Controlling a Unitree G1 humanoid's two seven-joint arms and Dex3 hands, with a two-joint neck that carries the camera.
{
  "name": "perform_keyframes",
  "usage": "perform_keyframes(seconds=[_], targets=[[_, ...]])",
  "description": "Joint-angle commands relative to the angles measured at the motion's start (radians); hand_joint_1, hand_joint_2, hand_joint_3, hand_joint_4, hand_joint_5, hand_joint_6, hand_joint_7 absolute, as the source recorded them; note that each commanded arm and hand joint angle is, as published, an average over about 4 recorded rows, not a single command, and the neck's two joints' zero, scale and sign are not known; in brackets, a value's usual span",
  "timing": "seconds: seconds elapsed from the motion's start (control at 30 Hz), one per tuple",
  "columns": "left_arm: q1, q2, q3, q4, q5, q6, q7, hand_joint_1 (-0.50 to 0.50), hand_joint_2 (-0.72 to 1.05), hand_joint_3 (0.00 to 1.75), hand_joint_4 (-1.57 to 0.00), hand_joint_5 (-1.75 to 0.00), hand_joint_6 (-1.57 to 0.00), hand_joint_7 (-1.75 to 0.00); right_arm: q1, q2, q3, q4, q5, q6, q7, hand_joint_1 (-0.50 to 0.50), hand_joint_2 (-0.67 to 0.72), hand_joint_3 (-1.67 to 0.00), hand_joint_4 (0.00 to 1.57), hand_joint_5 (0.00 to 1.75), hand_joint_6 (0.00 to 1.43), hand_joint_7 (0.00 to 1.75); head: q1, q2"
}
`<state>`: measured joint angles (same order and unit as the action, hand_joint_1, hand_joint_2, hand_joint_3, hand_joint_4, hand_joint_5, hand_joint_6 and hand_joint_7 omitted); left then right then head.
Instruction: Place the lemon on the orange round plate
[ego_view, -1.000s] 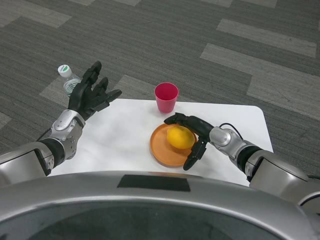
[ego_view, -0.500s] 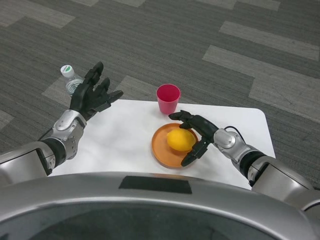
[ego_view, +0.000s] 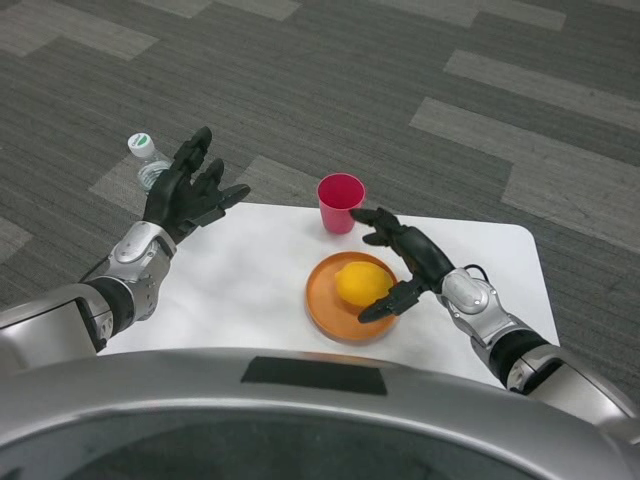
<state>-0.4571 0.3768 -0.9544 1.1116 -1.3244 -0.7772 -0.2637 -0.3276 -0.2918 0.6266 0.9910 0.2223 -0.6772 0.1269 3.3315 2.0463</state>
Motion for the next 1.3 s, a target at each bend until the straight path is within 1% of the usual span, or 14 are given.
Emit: perform_keyframes(seconds=[0.03, 0.1, 0.2, 0.33, 0.43, 0.5, 0.63, 0.7, 0.83, 0.93, 1.0, 1.07, 1.2, 1.3], targets=[[-0.011, 0.017, 0.006, 0.004, -0.003, -0.004, 0.003, 0.5, 0.6, 0.09, 0.0, 0.0, 0.0, 0.0, 0.021, -0.007, -0.073, -0.035, 0.014, -0.04, -0.014, 0.08, -0.13, -0.24, 0.0, 0.87, 0.0, 0.28, -0.005, 0.013], [-0.012, 0.017, 0.007, 0.004, -0.002, -0.004, 0.003, 0.5, 0.6, 0.09, 0.0, 0.0, 0.0, 0.0, 0.029, -0.006, -0.115, -0.051, 0.02, -0.05, -0.02, 0.09, -0.1, -0.24, 0.0, 0.82, 0.0, 0.28, -0.007, 0.02], [-0.016, 0.017, 0.008, 0.004, -0.002, -0.004, 0.003, 0.5, 0.6, 0.09, 0.0, 0.0, 0.0, 0.0, 0.046, -0.002, -0.209, -0.084, 0.033, -0.06, -0.033, 0.08, -0.1, -0.24, 0.0, 0.78, 0.0, 0.28, -0.015, 0.032], [-0.021, 0.017, 0.008, 0.004, -0.002, -0.004, 0.003, 0.5, 0.6, 0.09, 0.0, 0.0, 0.0, 0.0, 0.058, -0.001, -0.285, -0.113, 0.055, -0.061, -0.05, 0.1, -0.1, -0.24, 0.0, 0.68, 0.0, 0.28, -0.02, 0.045], [-0.025, 0.017, 0.008, 0.004, -0.002, -0.004, 0.003, 0.5, 0.6, 0.09, 0.0, 0.0, 0.0, 0.0, 0.065, 0.0, -0.335, -0.129, 0.072, -0.061, -0.075, 0.16, -0.1, -0.24, 0.0, 0.68, 0.0, 0.28, -0.022, 0.051], [-0.025, 0.016, 0.008, 0.004, -0.002, -0.004, 0.003, 0.5, 0.6, 0.09, 0.0, 0.0, 0.0, 0.0, 0.073, 0.001, -0.363, -0.138, 0.077, -0.061, -0.083, 0.19, -0.07, -0.24, 0.0, 0.68, 0.0, 0.28, -0.026, 0.055], [-0.025, 0.016, 0.011, 0.001, -0.001, -0.004, 0.003, 0.5, 0.6, 0.09, 0.0, 0.0, 0.0, 0.0, 0.084, 0.003, -0.412, -0.158, 0.084, -0.061, -0.097, 0.24, -0.03, -0.24, 0.0, 0.78, 0.0, 0.26, -0.036, 0.065], [-0.025, 0.016, 0.013, 0.0, -0.001, -0.004, 0.003, 0.5, 0.6, 0.09, 0.0, 0.0, 0.0, 0.0, 0.088, 0.003, -0.436, -0.164, 0.084, -0.061, -0.102, 0.28, -0.03, -0.24, 0.0, 0.78, 0.0, 0.23, -0.043, 0.071], [-0.025, 0.016, 0.016, -0.001, -0.001, -0.004, 0.003, 0.5, 0.6, 0.09, 0.0, 0.0, 0.0, 0.0, 0.095, 0.007, -0.475, -0.166, 0.086, -0.061, -0.115, 0.29, 0.0, -0.24, 0.0, 0.75, 0.0, 0.07, -0.054, 0.075], [-0.025, 0.016, 0.016, -0.001, -0.001, -0.004, 0.003, 0.5, 0.6, 0.09, 0.0, 0.0, 0.0, 0.0, 0.096, 0.008, -0.488, -0.165, 0.086, -0.061, -0.12, 0.29, 0.03, -0.24, 0.0, 0.73, 0.0, 0.07, -0.066, 0.079], [-0.025, 0.016, 0.016, 0.0, -0.001, -0.004, 0.003, 0.5, 0.6, 0.09, 0.0, 0.0, 0.0, 0.0, 0.096, 0.008, -0.495, -0.163, 0.086, -0.061, -0.122, 0.29, 0.03, -0.2, 0.0, 0.73, 0.0, 0.07, -0.076, 0.082], [-0.025, 0.015, 0.016, 0.001, -0.001, -0.004, 0.003, 0.5, 0.6, 0.09, 0.0, 0.0, 0.0, 0.0, 0.097, 0.009, -0.503, -0.161, 0.086, -0.061, -0.125, 0.29, 0.03, -0.16, 0.0, 0.68, 0.0, 0.05, -0.089, 0.083], [-0.025, 0.014, 0.016, 0.001, -0.001, -0.004, 0.003, 0.5, 0.6, 0.09, 0.0, 0.0, 0.0, 0.0, 0.099, 0.009, -0.51, -0.159, 0.086, -0.061, -0.128, 0.29, 0.06, -0.18, 0.0, 0.68, 0.0, 0.0, -0.098, 0.087], [-0.025, 0.014, 0.015, 0.002, -0.001, -0.004, 0.003, 0.5, 0.6, 0.09, 0.0, 0.0, 0.0, 0.0, 0.1, 0.008, -0.51, -0.158, 0.086, -0.061, -0.128, 0.29, 0.09, -0.16, 0.0, 0.61, 0.0, 0.0, -0.105, 0.088]])
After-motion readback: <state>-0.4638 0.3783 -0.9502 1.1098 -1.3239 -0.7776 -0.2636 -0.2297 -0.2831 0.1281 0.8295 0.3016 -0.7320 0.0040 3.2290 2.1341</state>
